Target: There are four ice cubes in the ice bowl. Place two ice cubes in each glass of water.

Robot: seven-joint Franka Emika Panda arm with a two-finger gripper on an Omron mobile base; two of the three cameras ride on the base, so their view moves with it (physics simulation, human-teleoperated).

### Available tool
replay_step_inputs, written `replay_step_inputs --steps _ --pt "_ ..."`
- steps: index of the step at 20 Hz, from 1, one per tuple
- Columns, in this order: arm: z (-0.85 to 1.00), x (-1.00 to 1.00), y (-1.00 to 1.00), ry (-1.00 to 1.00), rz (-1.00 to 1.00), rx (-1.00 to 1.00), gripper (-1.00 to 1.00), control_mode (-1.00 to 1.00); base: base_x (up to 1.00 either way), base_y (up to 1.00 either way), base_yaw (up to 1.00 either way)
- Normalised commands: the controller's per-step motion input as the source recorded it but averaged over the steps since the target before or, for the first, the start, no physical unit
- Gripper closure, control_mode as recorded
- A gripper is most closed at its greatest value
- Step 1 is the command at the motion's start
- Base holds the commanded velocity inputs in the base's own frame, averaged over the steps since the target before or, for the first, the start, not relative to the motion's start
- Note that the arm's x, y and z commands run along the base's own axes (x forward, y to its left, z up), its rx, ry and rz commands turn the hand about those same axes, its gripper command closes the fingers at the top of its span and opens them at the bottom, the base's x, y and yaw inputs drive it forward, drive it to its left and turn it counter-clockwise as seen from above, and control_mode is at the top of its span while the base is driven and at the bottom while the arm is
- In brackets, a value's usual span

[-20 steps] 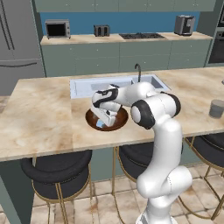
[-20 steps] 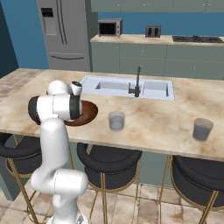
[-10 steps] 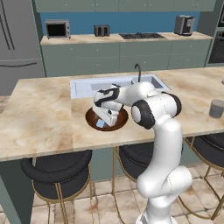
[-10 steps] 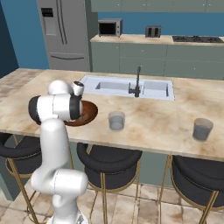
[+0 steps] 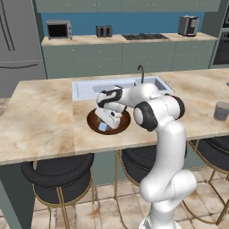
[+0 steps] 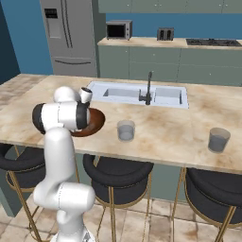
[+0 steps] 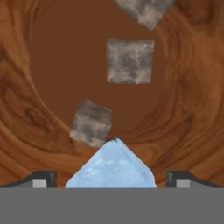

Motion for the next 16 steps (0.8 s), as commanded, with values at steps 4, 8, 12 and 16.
replay_step_inputs --steps 4,8,12,16 --pt "-0.14 0.0 0.03 0.13 0.0 0.0 1.0 -1.0 0.0 0.0 0.0" --pt "-0.08 0.0 0.15 0.12 0.0 0.0 1.0 -1.0 0.0 0.0 0.0" --pt "-0.01 0.01 0.03 0.1 0.0 0.0 1.0 -1.0 0.0 0.0 0.0" --pt "0.05 0.0 0.0 0.07 0.0 0.0 1.0 -1.0 0.0 0.0 0.0"
